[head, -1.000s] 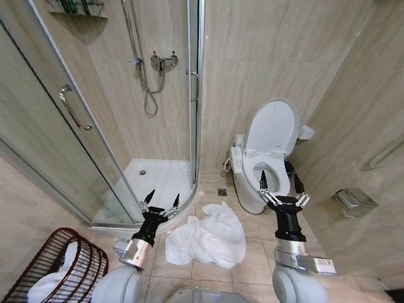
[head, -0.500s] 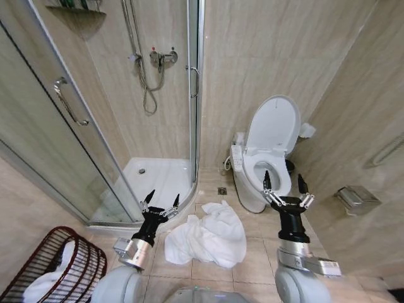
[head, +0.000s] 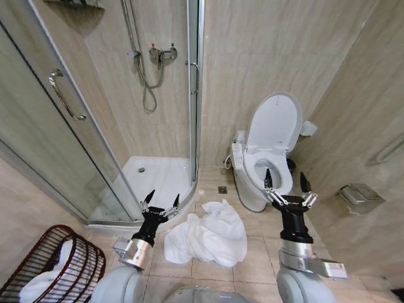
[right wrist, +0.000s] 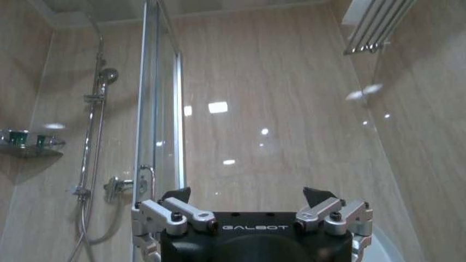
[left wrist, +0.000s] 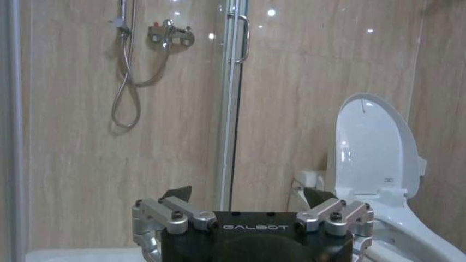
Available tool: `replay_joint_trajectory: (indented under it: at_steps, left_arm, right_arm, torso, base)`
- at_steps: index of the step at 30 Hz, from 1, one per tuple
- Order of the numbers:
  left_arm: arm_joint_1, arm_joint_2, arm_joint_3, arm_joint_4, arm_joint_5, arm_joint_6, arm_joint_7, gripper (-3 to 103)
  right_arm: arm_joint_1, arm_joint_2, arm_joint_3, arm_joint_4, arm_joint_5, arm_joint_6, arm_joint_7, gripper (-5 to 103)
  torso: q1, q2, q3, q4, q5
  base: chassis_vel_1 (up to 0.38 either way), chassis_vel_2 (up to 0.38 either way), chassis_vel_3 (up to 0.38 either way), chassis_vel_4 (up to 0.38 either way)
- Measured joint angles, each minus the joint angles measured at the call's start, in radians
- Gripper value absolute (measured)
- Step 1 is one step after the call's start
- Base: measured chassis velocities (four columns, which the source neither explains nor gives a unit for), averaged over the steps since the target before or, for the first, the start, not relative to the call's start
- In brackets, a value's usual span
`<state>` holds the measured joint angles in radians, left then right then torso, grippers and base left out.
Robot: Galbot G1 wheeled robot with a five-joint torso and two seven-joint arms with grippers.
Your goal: Discard the used towel into the hamper.
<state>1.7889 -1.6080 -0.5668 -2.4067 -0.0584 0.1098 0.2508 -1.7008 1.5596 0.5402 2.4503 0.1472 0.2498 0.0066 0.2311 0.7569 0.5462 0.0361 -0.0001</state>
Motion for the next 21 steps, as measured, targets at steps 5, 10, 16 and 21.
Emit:
replay_joint_trajectory:
  at_steps: [5,10,16,21]
  left_arm:
    - [0.000,0.000,0.000,0.000,0.000,0.000,0.000,100]
    - [0.000,0.000,0.000,0.000,0.000,0.000,0.000,100]
    - [0.000,0.000,0.000,0.000,0.000,0.000,0.000,100]
    - [0.000,0.000,0.000,0.000,0.000,0.000,0.000,100]
  right_arm:
    - [0.054,-0.047,0.011,0.022,0.036,-0.076,0.010,100]
    - [0.022,-0.046,0.001,0.045,0.033,-0.069,0.011,100]
    - [0.035,-0.002,-0.013,0.052,-0.042,-0.045,0.004,100]
    - [0.081,0.028,-0.012,0.051,-0.066,-0.039,-0.021,100]
  torso:
    - [-0.010,-0.022,-0.012,0.0005,0.0000]
    - [-0.021,-0.047,-0.027,0.0001,0.0001]
    - [-0.032,-0.075,-0.043,0.0002,-0.0001]
    - [-0.039,-0.092,-0.053,0.0002,0.0001]
  base:
    - [0.000,0.000,0.000,0.000]
    - [0.000,0.000,0.000,0.000]
    - [0.000,0.000,0.000,0.000]
    - [0.000,0.000,0.000,0.000]
